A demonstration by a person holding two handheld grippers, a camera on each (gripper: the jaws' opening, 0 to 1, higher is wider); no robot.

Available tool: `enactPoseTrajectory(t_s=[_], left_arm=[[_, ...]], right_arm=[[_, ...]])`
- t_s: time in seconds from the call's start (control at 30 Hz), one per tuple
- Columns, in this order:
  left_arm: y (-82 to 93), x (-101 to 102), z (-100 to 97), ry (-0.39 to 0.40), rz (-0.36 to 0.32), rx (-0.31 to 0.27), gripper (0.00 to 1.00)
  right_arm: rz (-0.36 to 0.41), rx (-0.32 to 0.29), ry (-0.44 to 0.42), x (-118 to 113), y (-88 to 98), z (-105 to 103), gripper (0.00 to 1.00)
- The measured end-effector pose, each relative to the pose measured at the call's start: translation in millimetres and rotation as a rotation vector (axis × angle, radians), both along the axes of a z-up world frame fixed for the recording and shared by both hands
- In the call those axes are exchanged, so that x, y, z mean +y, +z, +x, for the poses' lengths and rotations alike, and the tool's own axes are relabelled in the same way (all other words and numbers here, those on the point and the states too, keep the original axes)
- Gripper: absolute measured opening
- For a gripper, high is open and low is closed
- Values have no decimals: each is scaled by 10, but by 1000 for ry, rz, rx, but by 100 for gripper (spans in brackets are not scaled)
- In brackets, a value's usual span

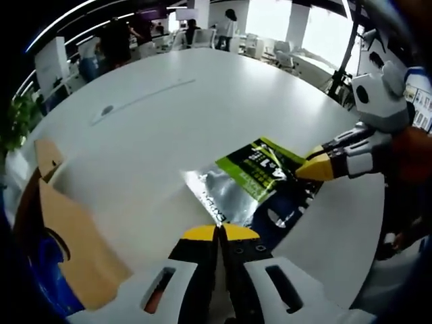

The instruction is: Operate the shoe box by opening the lid, removing the specified soft item, and placing it in the target area until the item is outside and the box remains undamaged.

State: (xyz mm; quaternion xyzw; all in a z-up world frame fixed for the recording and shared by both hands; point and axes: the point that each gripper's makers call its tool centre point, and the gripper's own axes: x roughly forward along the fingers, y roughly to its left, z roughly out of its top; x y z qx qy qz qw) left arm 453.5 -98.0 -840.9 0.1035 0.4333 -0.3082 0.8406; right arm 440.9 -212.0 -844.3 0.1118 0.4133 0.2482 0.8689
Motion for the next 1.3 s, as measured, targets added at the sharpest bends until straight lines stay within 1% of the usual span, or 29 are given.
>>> enactPoseTrajectory(t_s=[0.3,0.53,0.67,0.93,1.1,1.3], left_arm=[[-75,-14,80,23,17,-1,0],[-32,14,83,38,53,-22,0],[-37,33,95,50,54,-14,0],[-33,54,124,58,61,-10,1],[-35,62,122,43,100,-30,4],[-34,95,129,49,118,-30,7]], right_arm=[[3,-1,-6,-27,-8,121,1],[3,-3,2,4,-22,178,1],[1,-3,3,2,-29,219,2],[-3,-2,4,55,7,180,3],[-22,4,11,61,6,152,6],[-42,-6,16,58,59,134,11]])
